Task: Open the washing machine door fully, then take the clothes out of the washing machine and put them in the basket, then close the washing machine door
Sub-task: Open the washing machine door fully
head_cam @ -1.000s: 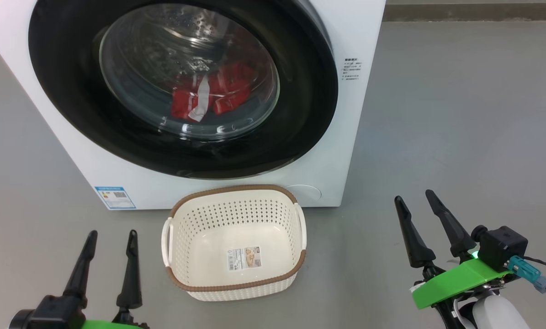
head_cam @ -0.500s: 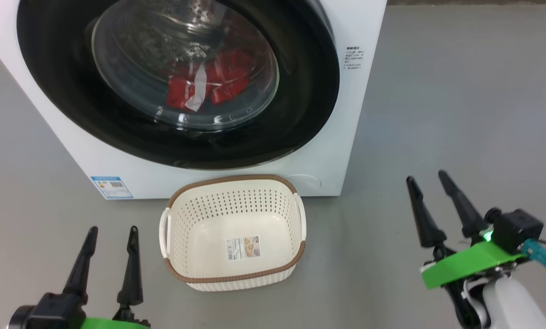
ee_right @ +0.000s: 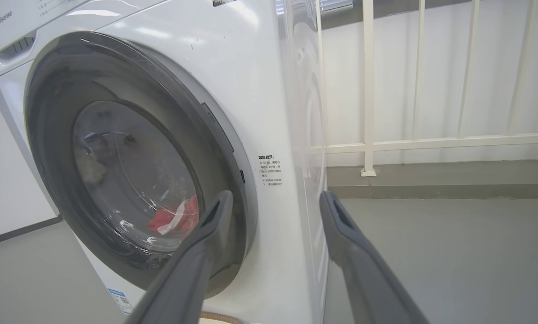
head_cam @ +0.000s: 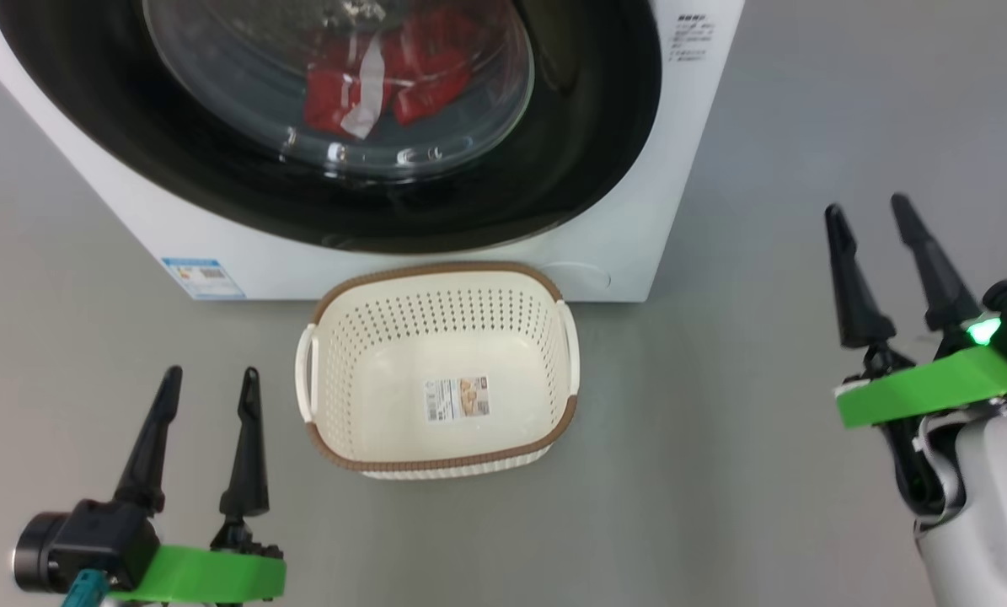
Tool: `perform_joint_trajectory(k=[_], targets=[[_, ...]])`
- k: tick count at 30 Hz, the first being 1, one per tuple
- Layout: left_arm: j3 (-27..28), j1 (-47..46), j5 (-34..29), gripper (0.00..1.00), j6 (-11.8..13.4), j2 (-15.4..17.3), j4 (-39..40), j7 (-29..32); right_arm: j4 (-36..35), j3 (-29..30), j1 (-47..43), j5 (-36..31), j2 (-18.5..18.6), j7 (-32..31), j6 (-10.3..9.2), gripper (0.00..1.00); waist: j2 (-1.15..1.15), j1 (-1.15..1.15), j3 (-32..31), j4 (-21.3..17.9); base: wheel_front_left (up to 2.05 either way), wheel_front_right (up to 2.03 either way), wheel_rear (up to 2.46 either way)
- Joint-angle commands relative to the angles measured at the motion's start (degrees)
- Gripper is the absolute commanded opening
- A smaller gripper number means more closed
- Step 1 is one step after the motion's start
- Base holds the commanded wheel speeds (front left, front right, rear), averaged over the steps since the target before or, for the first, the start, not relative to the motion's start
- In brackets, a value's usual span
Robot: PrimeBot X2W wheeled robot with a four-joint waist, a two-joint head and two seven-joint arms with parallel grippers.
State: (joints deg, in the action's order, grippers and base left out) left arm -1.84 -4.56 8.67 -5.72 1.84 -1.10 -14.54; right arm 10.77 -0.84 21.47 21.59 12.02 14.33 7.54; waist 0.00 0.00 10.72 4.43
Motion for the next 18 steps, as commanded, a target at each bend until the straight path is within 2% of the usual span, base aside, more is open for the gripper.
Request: perform_joint_trajectory(k=[1,3,5,6,7,8,9,13,18], targets=[[1.7,-2.5,0.1,1.0,0.2,1.0,1.8,-0.5,-1.7,-0.7,2.2,0.2,1.1,0.7,-0.05,1.0,0.0,0.0,2.2,1.1,0.0,0.0,0.0],[1.7,-2.9,0.1,1.0,0.3,1.0,2.0,-0.5,-1.5,-0.6,3.6,0.6,1.7,0.7,-0.05,0.81,0.0,0.0,3.1,1.3,0.0,0.0,0.0],[1.7,-3.3,0.2,1.0,0.3,1.0,2.1,-0.5,-1.3,-0.3,5.0,1.5,2.3,0.7,-0.05,0.49,0.0,0.0,4.1,1.4,0.0,0.0,0.0],[1.6,-3.6,0.2,1.0,0.3,1.0,2.2,-0.5,-1.3,-0.1,5.7,2.4,2.4,0.7,-0.05,0.42,0.0,0.0,4.5,1.5,0.0,0.0,0.0],[1.6,-3.8,0.3,1.0,0.4,1.0,2.3,-0.5,-1.3,0.0,6.2,3.3,2.4,0.7,-0.05,0.3,0.0,0.0,5.0,1.5,0.0,0.0,0.0],[1.6,-4.0,0.3,1.0,0.4,1.0,2.4,-0.5,-1.2,0.1,6.7,4.2,2.6,0.7,-0.05,0.08,0.0,0.0,5.4,1.5,0.0,0.0,0.0],[1.5,-4.2,0.3,1.0,0.4,1.0,2.5,-0.5,-1.1,0.1,7.3,5.3,2.7,0.7,-0.05,0.0,0.0,0.0,5.9,1.6,0.0,0.0,0.0],[1.3,-4.9,0.4,1.0,0.5,1.0,2.8,-0.5,-0.8,0.1,9.3,9.3,3.4,0.7,-0.05,0.0,0.0,0.0,7.6,1.8,0.0,0.0,0.0],[1.2,-6.1,0.5,1.0,0.5,1.0,3.2,-0.5,0.8,-2.3,13.5,21.5,5.2,0.7,-0.05,0.0,0.0,0.0,10.1,1.9,0.0,0.0,0.0]])
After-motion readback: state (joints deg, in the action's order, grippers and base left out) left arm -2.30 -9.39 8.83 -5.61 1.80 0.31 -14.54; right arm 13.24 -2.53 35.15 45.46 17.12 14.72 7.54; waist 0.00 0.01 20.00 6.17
